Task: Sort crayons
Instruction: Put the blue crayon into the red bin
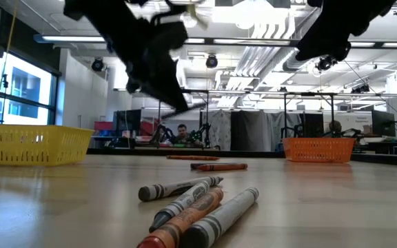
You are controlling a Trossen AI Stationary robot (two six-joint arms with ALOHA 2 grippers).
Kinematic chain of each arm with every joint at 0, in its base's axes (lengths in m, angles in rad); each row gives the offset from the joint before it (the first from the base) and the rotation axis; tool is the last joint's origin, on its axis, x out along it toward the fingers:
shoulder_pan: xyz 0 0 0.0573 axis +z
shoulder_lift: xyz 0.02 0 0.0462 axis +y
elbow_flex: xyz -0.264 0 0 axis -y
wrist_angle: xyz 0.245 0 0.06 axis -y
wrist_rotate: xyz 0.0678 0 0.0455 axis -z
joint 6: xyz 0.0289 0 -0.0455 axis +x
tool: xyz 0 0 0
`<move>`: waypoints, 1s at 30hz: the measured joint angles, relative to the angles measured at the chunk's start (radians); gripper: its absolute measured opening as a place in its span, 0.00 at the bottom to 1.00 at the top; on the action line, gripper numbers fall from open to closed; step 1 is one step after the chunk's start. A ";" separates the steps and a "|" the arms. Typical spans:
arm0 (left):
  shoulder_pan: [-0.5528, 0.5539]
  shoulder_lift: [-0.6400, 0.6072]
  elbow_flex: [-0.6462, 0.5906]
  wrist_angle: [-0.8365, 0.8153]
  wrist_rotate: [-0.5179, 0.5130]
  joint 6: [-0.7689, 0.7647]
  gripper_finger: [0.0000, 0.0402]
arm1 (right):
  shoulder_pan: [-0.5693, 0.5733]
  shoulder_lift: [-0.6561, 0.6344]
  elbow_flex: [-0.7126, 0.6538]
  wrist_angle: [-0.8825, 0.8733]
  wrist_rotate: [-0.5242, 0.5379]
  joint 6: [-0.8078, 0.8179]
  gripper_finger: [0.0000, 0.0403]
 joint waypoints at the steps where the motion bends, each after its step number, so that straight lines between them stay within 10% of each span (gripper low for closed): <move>1: -0.012 -0.010 0.000 0.013 -0.014 0.012 0.00 | 0.005 0.004 -0.017 0.031 0.010 0.000 0.31; 12: -0.200 -0.142 0.002 0.043 -0.095 -0.005 0.00 | 0.009 0.040 -0.200 0.505 0.024 -0.086 0.31; 30: -0.652 -0.305 0.004 -0.639 0.136 -1.396 0.00 | 0.002 0.041 -0.210 0.532 0.022 -0.184 0.31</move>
